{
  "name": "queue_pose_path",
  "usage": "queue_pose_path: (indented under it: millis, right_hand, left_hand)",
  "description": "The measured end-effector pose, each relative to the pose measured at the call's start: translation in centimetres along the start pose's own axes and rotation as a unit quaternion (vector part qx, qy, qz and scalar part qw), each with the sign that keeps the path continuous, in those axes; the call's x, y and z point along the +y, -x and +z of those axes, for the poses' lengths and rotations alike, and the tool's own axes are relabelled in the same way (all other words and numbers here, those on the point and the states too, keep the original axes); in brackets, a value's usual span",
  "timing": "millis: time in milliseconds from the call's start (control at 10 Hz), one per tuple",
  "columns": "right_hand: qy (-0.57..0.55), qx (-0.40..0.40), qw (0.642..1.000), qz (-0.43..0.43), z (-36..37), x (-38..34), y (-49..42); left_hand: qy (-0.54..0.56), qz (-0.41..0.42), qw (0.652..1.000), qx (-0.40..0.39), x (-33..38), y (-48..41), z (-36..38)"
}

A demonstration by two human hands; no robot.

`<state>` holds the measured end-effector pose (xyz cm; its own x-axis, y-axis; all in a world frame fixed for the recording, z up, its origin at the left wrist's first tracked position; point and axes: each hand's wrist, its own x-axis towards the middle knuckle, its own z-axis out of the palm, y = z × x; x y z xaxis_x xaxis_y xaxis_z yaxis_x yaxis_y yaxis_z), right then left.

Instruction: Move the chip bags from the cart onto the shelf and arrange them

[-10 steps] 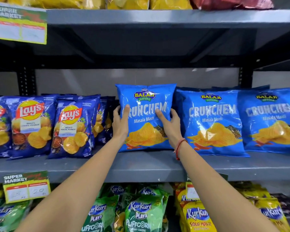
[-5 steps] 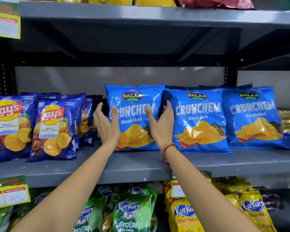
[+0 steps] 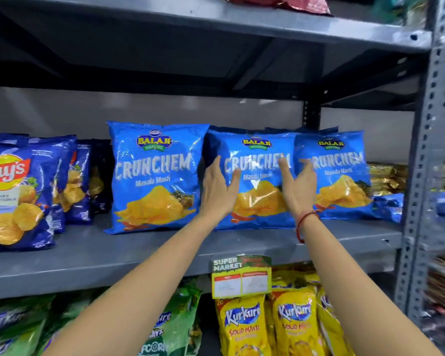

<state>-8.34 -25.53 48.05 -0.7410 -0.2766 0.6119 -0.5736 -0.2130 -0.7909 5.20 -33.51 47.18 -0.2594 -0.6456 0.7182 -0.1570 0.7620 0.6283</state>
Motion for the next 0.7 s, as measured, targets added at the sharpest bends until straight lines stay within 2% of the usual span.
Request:
queue_pose_path:
  millis: [100, 200, 300, 400, 600, 700]
  right_hand:
    - [-0.032, -0.077, 0.994, 0.07, 0.1, 1.6, -0.4]
    - [-0.052, -0.093, 0.991, 0.08, 0.6, 2.1, -0.9]
    - [-0.106, -0.109, 0.986, 0.061, 1.0, 2.3, -1.4]
    - [-0.155, -0.118, 0.979, 0.056, 1.1, 2.7, -1.4]
    - [-0.135, -0.129, 0.981, 0.057, 0.9, 3.3, -1.1]
    - [-0.114, -0.053, 0.992, 0.023, -0.8, 2.6, -0.8]
  left_hand:
    - [0.045, -0.099, 0.994, -0.006, -0.4, -0.1, 1.8]
    - [0.08, -0.129, 0.988, 0.025, -0.5, -0.1, 2.6]
    - [0.117, -0.095, 0.987, 0.058, -0.8, 0.0, 2.9]
    - [0.136, -0.072, 0.986, 0.058, -1.1, -0.1, 3.0]
    - [0.073, -0.077, 0.993, 0.053, -0.6, 0.7, 2.8]
    - [0.039, -0.055, 0.996, 0.065, -0.1, 1.6, 2.4]
